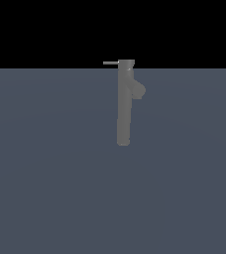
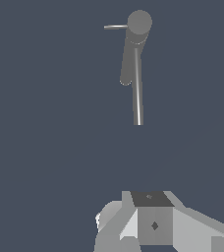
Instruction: Turn on the faucet by rotating a designated handle.
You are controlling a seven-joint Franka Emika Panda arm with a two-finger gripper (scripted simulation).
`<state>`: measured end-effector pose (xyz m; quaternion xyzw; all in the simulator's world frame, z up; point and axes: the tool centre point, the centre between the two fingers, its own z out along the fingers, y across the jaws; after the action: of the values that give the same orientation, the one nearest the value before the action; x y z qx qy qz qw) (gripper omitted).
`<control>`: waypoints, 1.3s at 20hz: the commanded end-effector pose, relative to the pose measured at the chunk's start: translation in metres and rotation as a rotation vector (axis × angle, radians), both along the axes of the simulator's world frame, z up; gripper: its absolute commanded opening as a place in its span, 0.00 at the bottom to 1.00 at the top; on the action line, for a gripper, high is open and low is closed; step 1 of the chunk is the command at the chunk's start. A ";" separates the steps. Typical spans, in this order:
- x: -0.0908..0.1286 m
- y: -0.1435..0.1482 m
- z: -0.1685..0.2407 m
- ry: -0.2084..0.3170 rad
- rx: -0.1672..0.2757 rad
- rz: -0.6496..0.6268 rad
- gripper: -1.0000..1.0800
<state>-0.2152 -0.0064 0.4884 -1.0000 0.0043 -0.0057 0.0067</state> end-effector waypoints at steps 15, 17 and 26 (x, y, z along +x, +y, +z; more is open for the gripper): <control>0.120 0.003 -0.037 0.005 -0.010 0.013 0.00; 0.137 0.004 -0.046 0.005 -0.011 0.015 0.00; 0.208 0.008 -0.095 0.008 -0.014 0.025 0.00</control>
<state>-0.0193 0.0006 0.4030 -1.0000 -0.0071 -0.0017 0.0001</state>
